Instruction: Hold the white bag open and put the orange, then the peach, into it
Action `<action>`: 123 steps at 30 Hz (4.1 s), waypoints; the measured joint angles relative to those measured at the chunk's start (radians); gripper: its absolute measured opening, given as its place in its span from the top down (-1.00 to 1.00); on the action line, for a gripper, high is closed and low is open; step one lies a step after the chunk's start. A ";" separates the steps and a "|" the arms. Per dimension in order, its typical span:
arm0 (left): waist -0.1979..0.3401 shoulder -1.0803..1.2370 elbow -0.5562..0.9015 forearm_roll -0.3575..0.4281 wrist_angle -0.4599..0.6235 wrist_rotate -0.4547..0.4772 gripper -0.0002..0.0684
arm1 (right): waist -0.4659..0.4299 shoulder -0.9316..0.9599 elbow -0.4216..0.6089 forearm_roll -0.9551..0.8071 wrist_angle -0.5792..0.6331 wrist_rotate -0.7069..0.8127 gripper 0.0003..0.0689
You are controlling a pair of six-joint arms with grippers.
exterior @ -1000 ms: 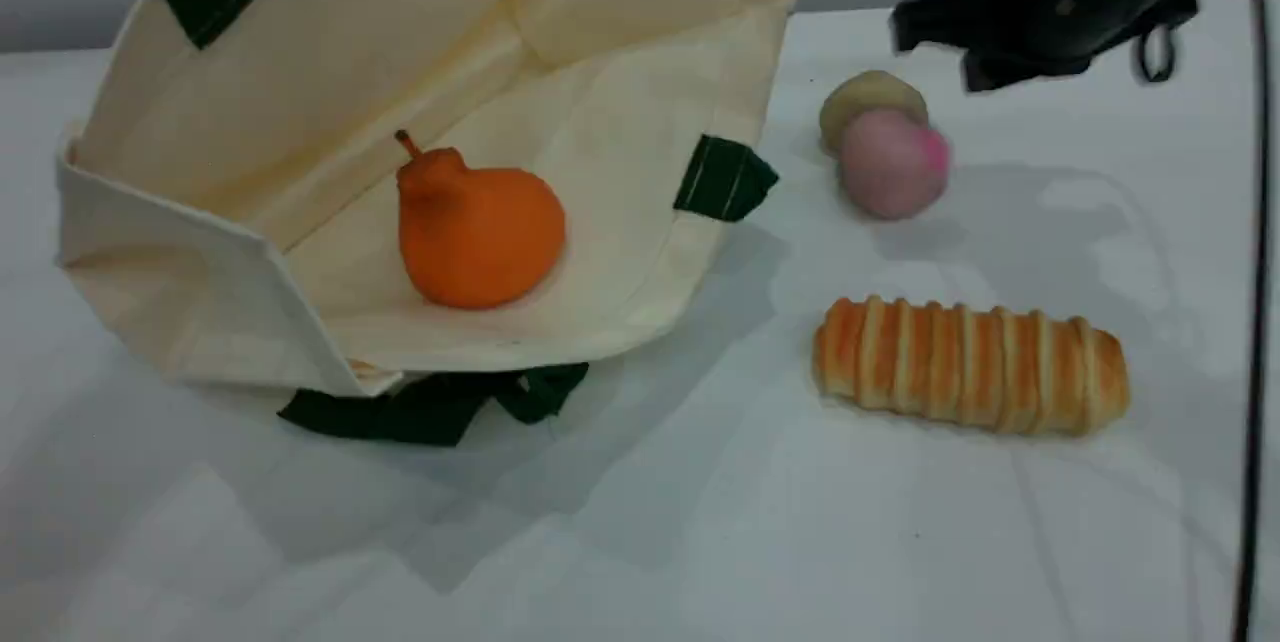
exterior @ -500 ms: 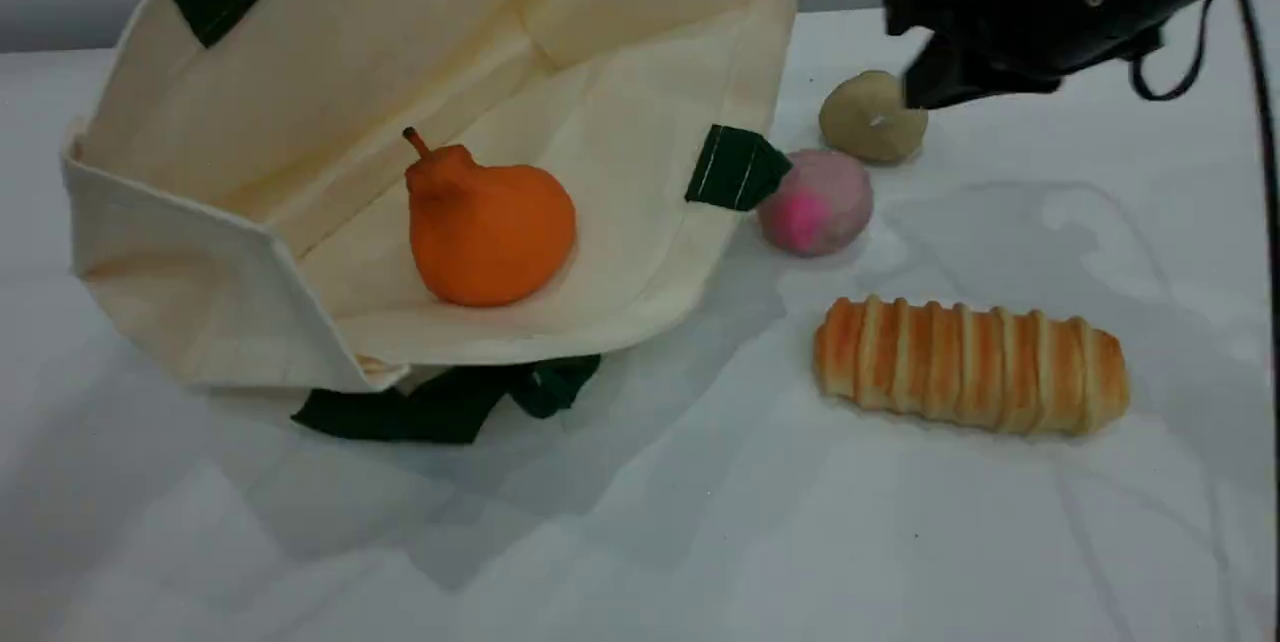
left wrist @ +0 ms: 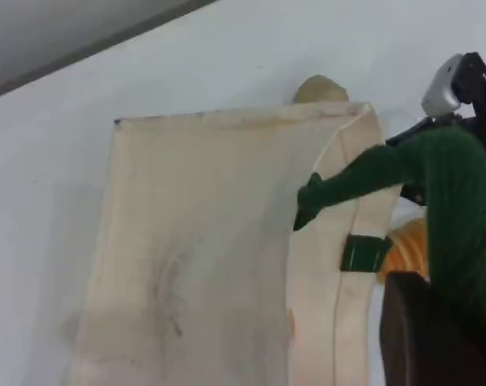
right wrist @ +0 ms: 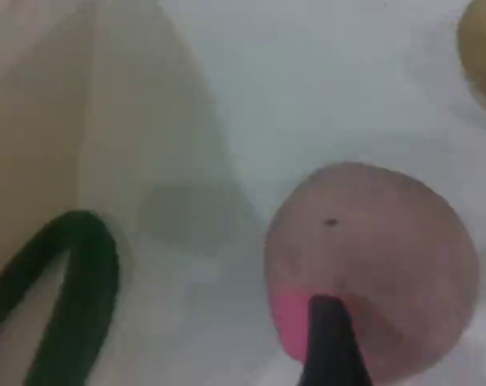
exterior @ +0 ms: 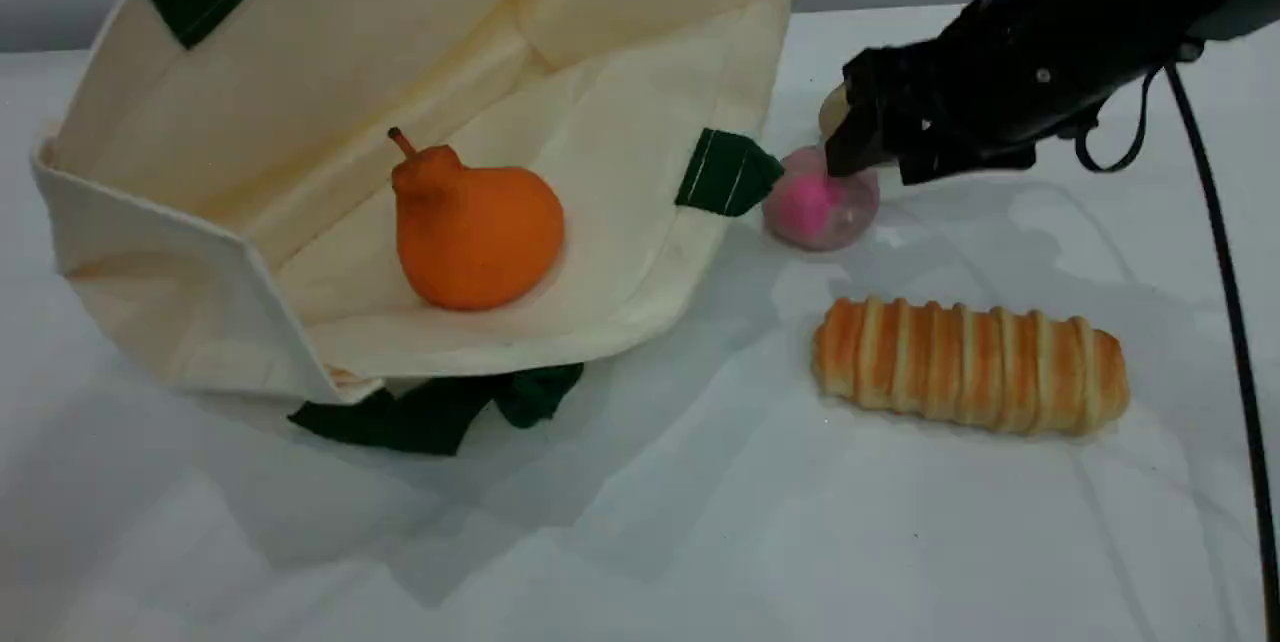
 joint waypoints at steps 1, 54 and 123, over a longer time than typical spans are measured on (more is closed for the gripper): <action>0.000 0.000 0.000 0.002 0.000 0.000 0.76 | 0.000 0.007 -0.008 0.000 0.003 0.000 -0.20; 0.000 0.003 0.000 -0.016 -0.006 0.001 0.76 | -0.066 -0.101 -0.019 0.003 -0.249 -0.001 0.87; -0.102 0.179 -0.163 -0.258 -0.006 0.101 0.76 | 0.072 -0.492 0.052 -0.536 0.351 0.412 0.88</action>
